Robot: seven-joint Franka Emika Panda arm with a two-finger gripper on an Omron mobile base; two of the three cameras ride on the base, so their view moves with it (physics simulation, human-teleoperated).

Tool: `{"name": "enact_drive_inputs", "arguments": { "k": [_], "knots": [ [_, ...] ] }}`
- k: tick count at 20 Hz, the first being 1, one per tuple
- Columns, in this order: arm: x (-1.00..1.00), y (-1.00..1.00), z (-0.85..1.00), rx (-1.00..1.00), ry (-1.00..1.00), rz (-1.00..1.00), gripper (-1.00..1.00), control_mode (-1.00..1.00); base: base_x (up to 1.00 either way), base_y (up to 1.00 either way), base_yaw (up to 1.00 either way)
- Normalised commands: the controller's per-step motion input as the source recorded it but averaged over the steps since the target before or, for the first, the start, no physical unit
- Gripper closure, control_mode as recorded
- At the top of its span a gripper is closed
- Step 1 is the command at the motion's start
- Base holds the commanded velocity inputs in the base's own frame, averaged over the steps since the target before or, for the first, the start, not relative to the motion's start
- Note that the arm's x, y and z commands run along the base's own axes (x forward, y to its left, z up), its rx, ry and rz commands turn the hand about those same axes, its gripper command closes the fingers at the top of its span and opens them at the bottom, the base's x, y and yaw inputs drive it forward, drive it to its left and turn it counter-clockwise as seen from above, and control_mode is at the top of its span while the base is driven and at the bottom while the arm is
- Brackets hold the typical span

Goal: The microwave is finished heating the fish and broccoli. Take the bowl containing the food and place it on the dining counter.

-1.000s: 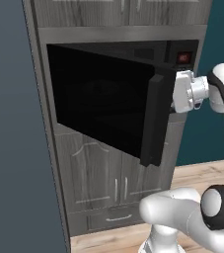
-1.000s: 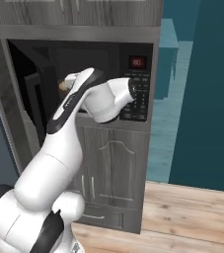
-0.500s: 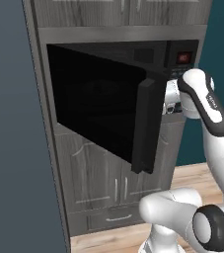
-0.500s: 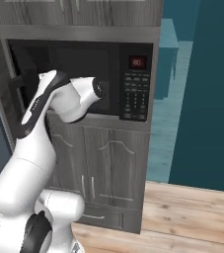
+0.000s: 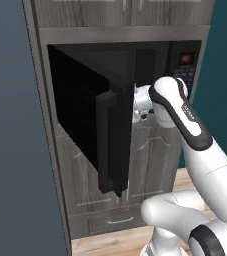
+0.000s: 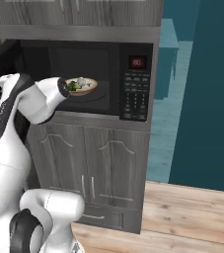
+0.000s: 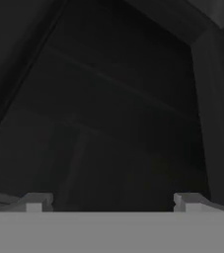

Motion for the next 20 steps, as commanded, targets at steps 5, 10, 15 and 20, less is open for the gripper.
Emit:
{"name": "enact_drive_inputs", "arguments": {
  "k": [5,10,15,20],
  "knots": [
    [0.01,1.00,0.00,-0.01,-0.04,-0.05,-1.00,-1.00,0.00,0.00,0.00],
    [0.05,0.74,0.00,-0.10,-0.01,-0.11,-1.00,-1.00,0.00,0.00,0.00],
    [0.00,-0.46,0.00,0.00,0.00,-0.11,-1.00,-1.00,0.00,0.00,0.00],
    [0.00,-1.00,0.01,0.03,0.00,-0.39,-1.00,-1.00,0.00,0.00,0.00]
  ]
}}
